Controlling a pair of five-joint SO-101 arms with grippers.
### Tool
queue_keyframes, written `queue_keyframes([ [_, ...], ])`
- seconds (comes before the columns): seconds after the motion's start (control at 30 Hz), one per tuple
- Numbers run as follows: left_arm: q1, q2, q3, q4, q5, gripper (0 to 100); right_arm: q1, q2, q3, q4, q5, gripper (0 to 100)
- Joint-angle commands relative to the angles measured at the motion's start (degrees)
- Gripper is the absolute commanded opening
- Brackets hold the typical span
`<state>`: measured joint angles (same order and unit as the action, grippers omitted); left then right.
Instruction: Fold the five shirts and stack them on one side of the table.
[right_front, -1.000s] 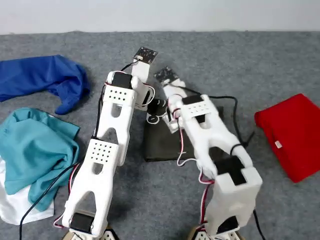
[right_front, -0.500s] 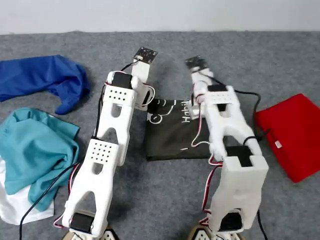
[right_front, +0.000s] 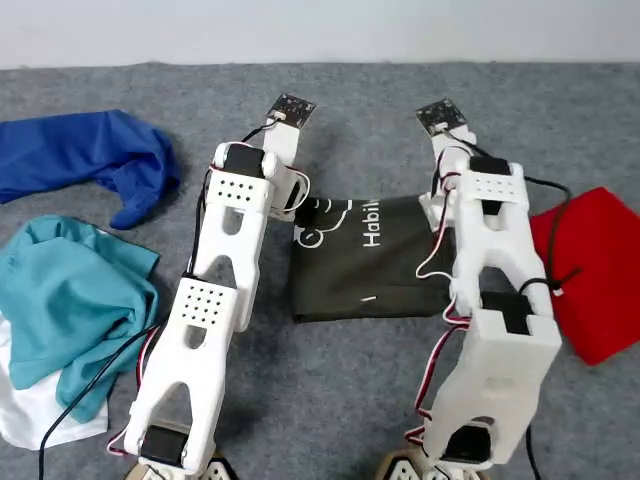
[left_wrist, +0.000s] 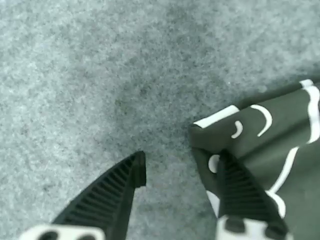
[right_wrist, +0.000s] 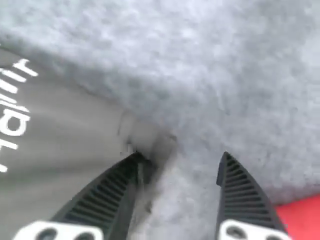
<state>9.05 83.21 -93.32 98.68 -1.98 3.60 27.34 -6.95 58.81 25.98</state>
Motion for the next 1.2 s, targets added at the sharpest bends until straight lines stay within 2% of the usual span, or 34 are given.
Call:
queue_keyframes([
  [0.0,-1.9,-0.1,-2.8,-0.3,0.1,21,0.6,-5.3,-2.4,4.5,0.6,23.5],
  [0.23,-2.5,-1.2,-2.9,-0.3,0.0,21,0.5,-14.1,-2.5,17.7,0.8,24.0],
  [0.5,-3.5,-12.0,-2.9,-0.3,0.1,24,-2.2,-15.3,-2.0,28.0,0.4,33.3],
  [0.6,-3.5,-15.5,-2.9,1.8,-0.1,27,-4.4,-12.7,-1.9,25.3,-2.3,33.4],
  [0.77,-3.3,-18.5,-2.8,1.9,0.0,28,-8.0,-6.9,-2.3,17.8,-8.8,33.5],
  [0.87,-3.8,-19.3,-2.8,1.9,0.1,28,-10.0,-3.5,-2.0,15.3,-9.5,33.4],
  [1.17,-2.0,-26.0,-2.8,1.9,0.2,27,-8.7,3.6,-2.2,8.8,-9.1,33.3],
])
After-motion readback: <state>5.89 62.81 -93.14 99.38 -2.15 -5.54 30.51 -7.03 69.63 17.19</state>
